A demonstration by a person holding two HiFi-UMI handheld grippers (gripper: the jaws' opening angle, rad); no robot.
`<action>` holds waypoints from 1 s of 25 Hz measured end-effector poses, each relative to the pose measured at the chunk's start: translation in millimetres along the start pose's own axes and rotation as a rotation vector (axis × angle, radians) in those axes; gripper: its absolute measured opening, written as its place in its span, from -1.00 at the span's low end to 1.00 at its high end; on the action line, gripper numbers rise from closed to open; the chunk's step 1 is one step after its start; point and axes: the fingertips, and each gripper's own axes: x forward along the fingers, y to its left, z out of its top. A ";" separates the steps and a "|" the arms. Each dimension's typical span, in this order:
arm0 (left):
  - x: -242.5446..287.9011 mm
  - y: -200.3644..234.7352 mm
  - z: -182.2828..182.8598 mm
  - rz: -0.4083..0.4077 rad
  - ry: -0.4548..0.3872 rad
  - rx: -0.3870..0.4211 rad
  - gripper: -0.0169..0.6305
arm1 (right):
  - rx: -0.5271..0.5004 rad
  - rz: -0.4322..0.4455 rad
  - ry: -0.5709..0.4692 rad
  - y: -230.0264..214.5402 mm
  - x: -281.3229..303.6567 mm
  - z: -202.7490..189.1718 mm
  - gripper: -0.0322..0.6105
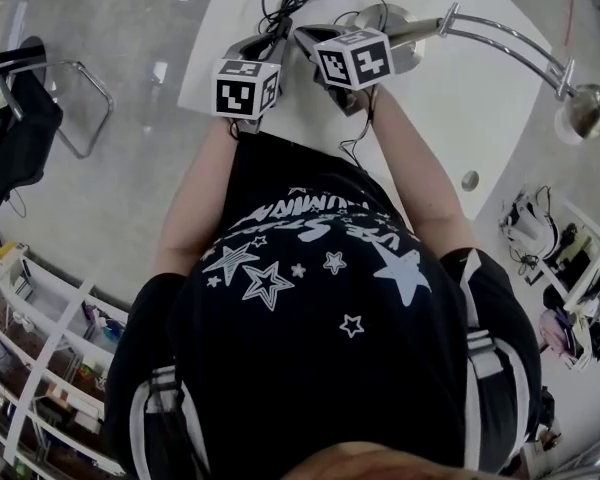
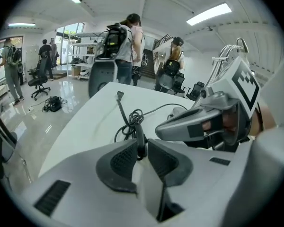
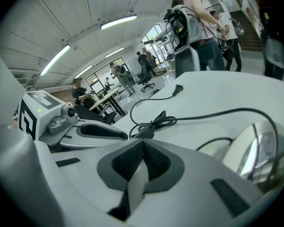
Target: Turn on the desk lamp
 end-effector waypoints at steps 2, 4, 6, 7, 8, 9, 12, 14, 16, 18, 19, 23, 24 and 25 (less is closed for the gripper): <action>-6.1 -2.3 5.2 0.007 -0.030 -0.012 -0.75 | -0.005 -0.003 -0.009 -0.7 -7.3 -0.4 -0.89; -12.0 -7.5 9.7 0.018 -0.054 -0.014 -0.75 | -0.009 -0.004 -0.019 -1.2 -16.7 -1.6 -0.89; -17.6 -13.6 12.6 0.034 -0.073 -0.012 -0.75 | -0.014 0.002 -0.030 -0.6 -26.8 -3.8 -0.89; -20.3 -16.1 13.5 0.042 -0.081 -0.011 -0.75 | -0.017 0.010 -0.033 0.0 -30.1 -6.2 -0.89; -22.9 -18.2 14.1 0.049 -0.089 -0.011 -0.75 | -0.020 0.023 -0.033 0.5 -31.5 -10.1 -0.89; -25.6 -19.8 14.6 0.055 -0.097 -0.010 -0.75 | -0.024 0.037 -0.031 1.0 -31.4 -14.6 -0.89; -35.3 -21.1 16.6 0.071 -0.118 -0.006 -0.75 | -0.044 0.052 -0.035 3.4 -33.0 -16.6 -0.89; -43.3 -18.6 16.7 0.085 -0.126 -0.003 -0.75 | -0.046 0.042 -0.050 7.4 -38.0 -10.4 -0.89; -50.4 -14.7 16.3 0.104 -0.130 -0.003 -0.75 | -0.039 0.041 -0.065 12.3 -42.4 -7.0 -0.89; -53.8 -12.7 17.6 0.113 -0.136 -0.006 -0.75 | -0.036 0.047 -0.069 13.1 -43.3 -9.5 -0.89; -54.4 -12.8 19.1 0.113 -0.142 -0.008 -0.75 | -0.038 0.044 -0.072 12.9 -45.1 -9.0 -0.89; -60.5 -13.7 24.9 0.121 -0.196 -0.017 -0.75 | -0.034 0.033 -0.077 13.5 -50.4 -11.1 -0.89; -63.3 -13.0 24.4 0.124 -0.206 -0.018 -0.75 | -0.035 0.025 -0.078 15.1 -52.4 -11.0 -0.89; -66.2 -12.3 22.8 0.126 -0.213 -0.020 -0.75 | -0.038 0.017 -0.077 17.2 -54.1 -11.6 -0.89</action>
